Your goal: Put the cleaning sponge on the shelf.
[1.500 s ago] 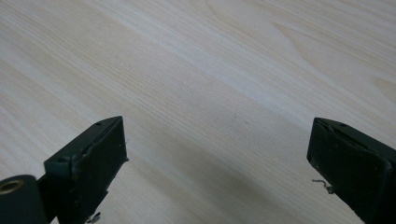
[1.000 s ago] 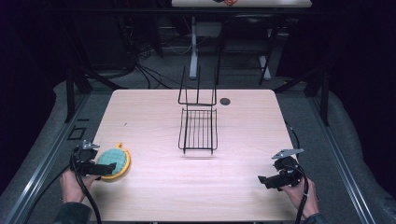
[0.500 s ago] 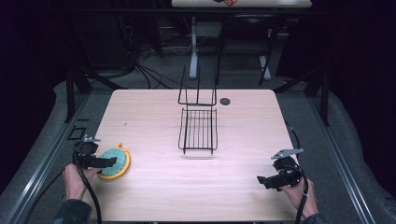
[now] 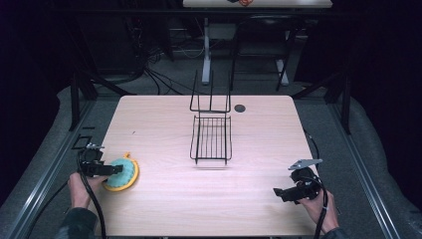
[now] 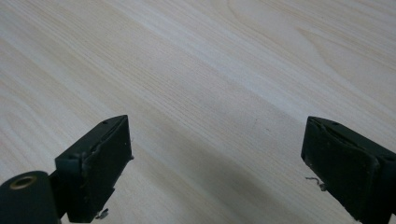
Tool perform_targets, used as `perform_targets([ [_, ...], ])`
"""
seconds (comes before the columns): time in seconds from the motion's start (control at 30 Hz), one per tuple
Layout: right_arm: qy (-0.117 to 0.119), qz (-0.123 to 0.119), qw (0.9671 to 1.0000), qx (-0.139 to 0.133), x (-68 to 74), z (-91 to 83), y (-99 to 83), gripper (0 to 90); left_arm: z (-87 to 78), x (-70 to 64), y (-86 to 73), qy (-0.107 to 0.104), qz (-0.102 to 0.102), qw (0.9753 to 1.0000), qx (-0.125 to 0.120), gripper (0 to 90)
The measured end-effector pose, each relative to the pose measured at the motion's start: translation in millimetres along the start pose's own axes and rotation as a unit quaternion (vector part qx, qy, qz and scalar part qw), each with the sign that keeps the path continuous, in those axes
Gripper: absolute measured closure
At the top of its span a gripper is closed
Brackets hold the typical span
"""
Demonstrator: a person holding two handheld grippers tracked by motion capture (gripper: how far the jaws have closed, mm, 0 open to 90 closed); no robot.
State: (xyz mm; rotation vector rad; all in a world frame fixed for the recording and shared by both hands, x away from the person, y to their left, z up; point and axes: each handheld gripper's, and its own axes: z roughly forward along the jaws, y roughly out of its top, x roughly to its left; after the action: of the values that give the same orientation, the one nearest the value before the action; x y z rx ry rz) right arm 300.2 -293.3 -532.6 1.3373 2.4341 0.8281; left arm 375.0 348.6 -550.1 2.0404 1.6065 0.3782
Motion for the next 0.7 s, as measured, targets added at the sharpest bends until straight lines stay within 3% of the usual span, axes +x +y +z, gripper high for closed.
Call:
perform_targets([
  [0.3, 0.003, 0.0, 1.0, 0.001, -0.2, -2.6, -0.1, 10.8, -0.5, -1.8, -0.9, -0.017, -0.005, 0.9998, 0.007, 29.1],
  [0.33, 0.003, -0.002, 1.0, 0.001, 0.0, -2.5, 0.0, 11.0, -0.9, -2.7, -1.1, -0.017, -0.005, 0.9998, 0.007, 34.1],
  [0.7, 0.008, -0.004, 0.9999, 0.008, 0.1, -0.8, 0.4, 13.4, -2.1, -4.7, -3.6, -0.012, 0.004, 0.9999, -0.001, 38.8],
])
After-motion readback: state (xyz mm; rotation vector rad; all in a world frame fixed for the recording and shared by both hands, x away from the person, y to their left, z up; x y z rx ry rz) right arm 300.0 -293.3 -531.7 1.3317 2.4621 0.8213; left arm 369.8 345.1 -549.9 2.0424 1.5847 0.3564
